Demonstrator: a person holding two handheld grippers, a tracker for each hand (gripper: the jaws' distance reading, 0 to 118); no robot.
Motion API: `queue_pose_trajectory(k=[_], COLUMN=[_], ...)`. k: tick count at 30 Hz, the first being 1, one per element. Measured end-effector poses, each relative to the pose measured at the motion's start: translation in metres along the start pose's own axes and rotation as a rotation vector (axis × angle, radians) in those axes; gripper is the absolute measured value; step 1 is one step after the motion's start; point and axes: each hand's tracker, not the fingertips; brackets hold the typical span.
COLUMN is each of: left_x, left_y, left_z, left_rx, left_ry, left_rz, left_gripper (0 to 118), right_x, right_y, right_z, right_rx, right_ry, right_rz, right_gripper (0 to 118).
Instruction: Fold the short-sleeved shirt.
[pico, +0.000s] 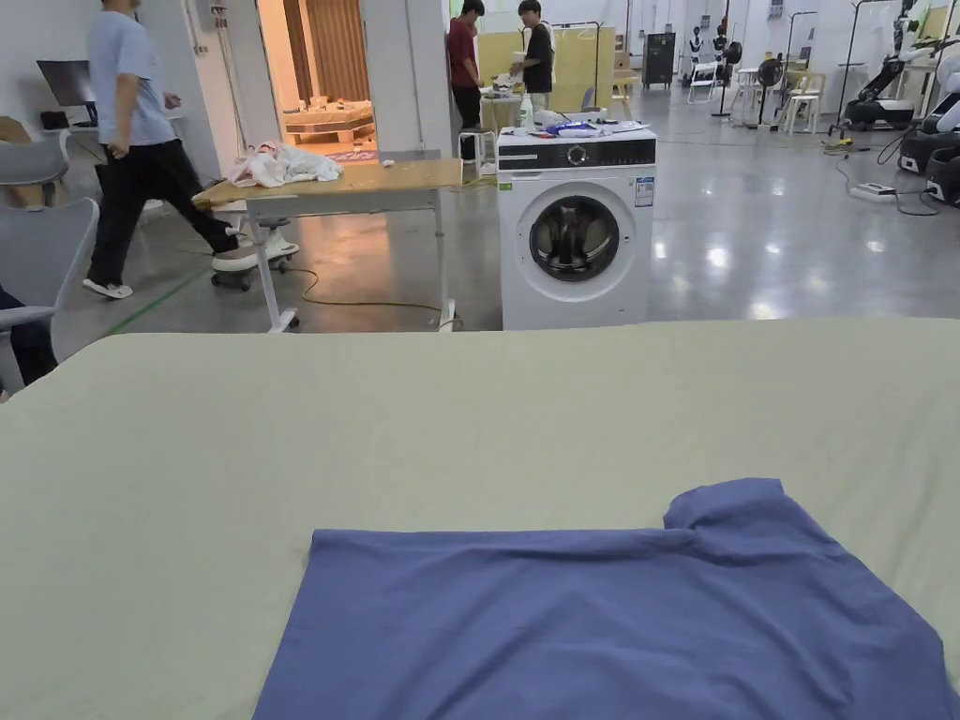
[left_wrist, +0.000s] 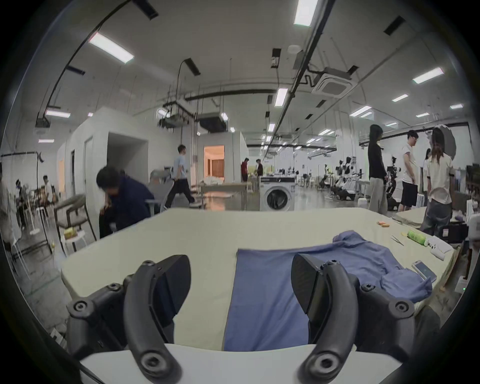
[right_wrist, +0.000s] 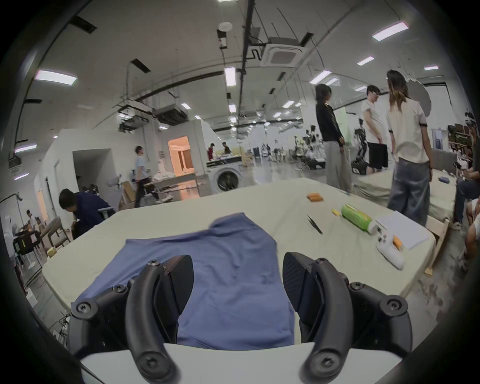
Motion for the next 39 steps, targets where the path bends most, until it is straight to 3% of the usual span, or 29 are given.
queue_pose_trajectory(k=[2,3,5,6,7,8,10,16,19,20,22,23,27,31,32,35,39], left_x=[0.006,0.006,0.008,0.007,0.007,0.007,0.005,-0.002,-0.019,-0.025,-0.039,-0.046,-0.059,-0.054,-0.053,-0.051,-0.050], left_y=[0.006,0.007,0.008,0.007,0.006,0.005,0.003,-0.004,-0.015,-0.022,-0.045,-0.060,-0.119,-0.156,-0.160,-0.169,-0.174], left_z=[0.003,0.002,0.001,0.000,-0.002,-0.002,-0.004,-0.003,-0.009,-0.012,-0.017,-0.020,-0.033,-0.051,-0.056,-0.071,-0.080], left_rx=[0.034,0.016,0.004,-0.006,-0.009,-0.002,-0.020,-0.047,-0.154,-0.205,-0.286,-0.332,-0.576,-0.668,-0.678,-0.702,-0.717], left_ry=[-0.040,-0.049,-0.035,-0.048,-0.072,-0.085,-0.134,-0.104,-0.087,-0.071,-0.067,-0.073,-0.111,-0.135,-0.144,-0.162,-0.178], left_rz=[-0.029,-0.040,-0.037,-0.023,-0.005,0.010,0.053,0.040,0.022,0.020,0.015,0.030,0.109,0.127,0.147,0.182,0.232], left_gripper=[71,59,35,16,5,0,0,0,3,16,68,76,74,70,63,26,7], right_x=[-0.006,-0.010,-0.021,-0.025,-0.026,-0.026,-0.027,-0.026,-0.028,-0.028,-0.029,-0.028,-0.025,-0.021,-0.019,-0.012,0.002], right_y=[-0.003,-0.003,-0.003,-0.005,-0.005,-0.005,-0.010,-0.015,-0.018,-0.020,-0.024,-0.026,-0.035,-0.039,-0.039,-0.040,-0.043], right_z=[0.001,0.001,0.002,0.002,0.002,0.001,-0.002,-0.008,-0.010,-0.010,-0.011,-0.012,-0.014,-0.016,-0.016,-0.013,-0.006], right_rx=[0.009,0.006,0.014,0.023,0.022,0.011,0.017,-0.008,-0.032,-0.039,-0.063,-0.074,-0.119,-0.148,-0.153,-0.153,-0.163], right_ry=[0.028,0.038,0.021,0.014,0.030,0.059,0.062,0.060,0.059,0.055,0.063,0.064,0.062,0.046,0.039,0.016,-0.033], right_rz=[0.027,0.045,0.093,0.107,0.105,0.099,0.089,0.084,0.095,0.098,0.096,0.092,0.081,0.059,0.053,0.039,0.013], right_gripper=[73,60,11,0,0,0,0,0,0,0,0,0,0,0,0,0,0])
